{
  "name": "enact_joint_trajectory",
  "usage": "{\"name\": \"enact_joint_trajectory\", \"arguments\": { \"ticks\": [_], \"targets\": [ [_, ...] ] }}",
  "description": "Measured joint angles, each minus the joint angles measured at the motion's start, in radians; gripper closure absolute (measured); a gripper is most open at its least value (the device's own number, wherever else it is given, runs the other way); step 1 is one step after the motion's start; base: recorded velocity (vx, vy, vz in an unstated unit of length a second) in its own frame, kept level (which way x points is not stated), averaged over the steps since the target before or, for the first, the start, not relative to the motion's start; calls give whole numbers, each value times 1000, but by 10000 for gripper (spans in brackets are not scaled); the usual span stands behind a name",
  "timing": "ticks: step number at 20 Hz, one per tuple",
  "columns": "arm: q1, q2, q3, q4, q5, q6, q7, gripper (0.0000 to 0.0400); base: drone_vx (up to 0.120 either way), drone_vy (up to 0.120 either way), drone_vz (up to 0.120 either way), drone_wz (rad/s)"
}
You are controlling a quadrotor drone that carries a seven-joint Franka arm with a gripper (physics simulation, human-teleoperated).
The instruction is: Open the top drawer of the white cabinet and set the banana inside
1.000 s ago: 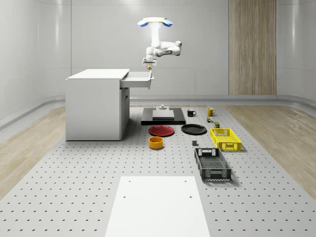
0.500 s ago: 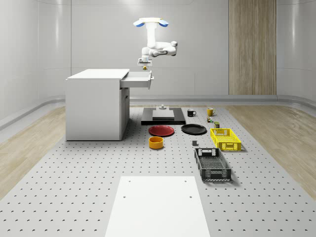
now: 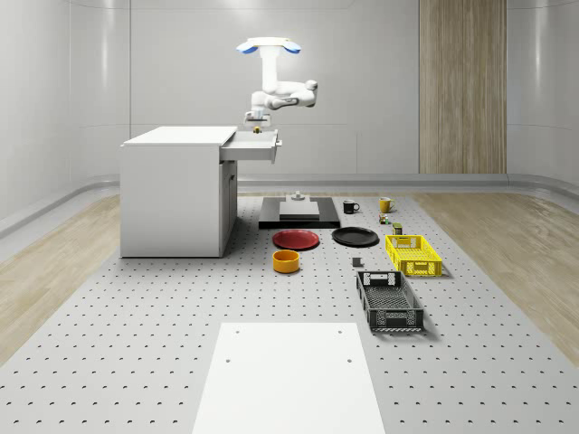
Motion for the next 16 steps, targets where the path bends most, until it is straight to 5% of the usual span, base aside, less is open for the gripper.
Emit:
{"name": "enact_joint_trajectory", "arguments": {
  "ticks": [16],
  "targets": [
    [36, 9, 154, 66, 143, 68, 0, 210, 0, -10, 0, 0]
  ]
}}
